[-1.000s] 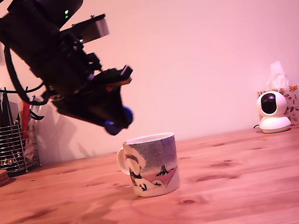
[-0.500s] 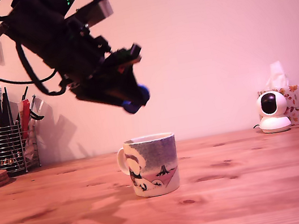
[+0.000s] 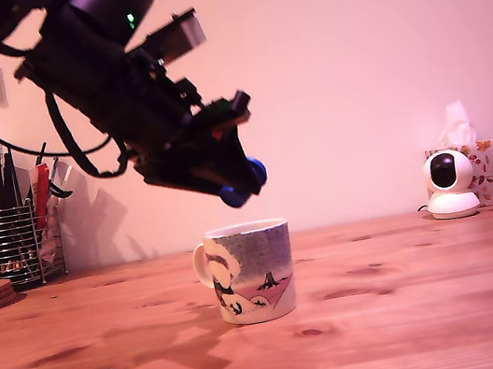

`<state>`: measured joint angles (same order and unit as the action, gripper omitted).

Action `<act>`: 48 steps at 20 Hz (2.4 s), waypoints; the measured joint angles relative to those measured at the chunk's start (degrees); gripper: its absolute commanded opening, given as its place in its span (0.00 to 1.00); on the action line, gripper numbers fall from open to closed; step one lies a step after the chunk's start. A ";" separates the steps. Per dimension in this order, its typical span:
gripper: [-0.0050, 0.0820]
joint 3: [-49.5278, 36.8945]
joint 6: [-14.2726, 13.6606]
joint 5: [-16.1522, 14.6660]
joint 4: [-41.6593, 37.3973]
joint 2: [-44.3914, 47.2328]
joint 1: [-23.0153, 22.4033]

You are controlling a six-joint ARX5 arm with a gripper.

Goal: Pick up the coffee capsules on the table and drop them inside the coffee cup

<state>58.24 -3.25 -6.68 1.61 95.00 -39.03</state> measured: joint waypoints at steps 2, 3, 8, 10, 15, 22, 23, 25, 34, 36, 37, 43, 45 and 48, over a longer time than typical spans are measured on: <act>0.36 0.00 0.00 -0.33 -0.11 0.09 0.02; 0.36 0.00 0.00 -0.33 -0.33 0.09 0.02; 0.36 0.00 0.00 -0.44 -0.90 0.83 0.00; 0.36 0.00 0.00 -0.48 -0.90 0.85 0.00; 0.36 0.00 0.00 -0.37 -0.87 0.85 -0.04; 0.36 0.00 0.00 1.16 0.57 1.86 0.00; 0.36 0.00 0.00 1.70 0.77 1.92 0.00; 0.36 0.00 0.00 2.34 1.20 1.92 0.00; 0.36 0.00 0.00 2.54 1.79 1.92 0.00; 0.36 0.00 0.00 2.56 1.79 1.92 0.00; 0.37 0.00 0.00 2.56 1.79 1.92 0.00; 0.68 0.00 0.00 3.48 2.36 1.92 0.00; 0.67 0.00 0.00 3.76 3.13 1.92 0.00; 0.67 0.00 0.00 3.74 3.41 1.92 0.00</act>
<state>58.24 -3.25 -2.94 5.02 96.92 -39.03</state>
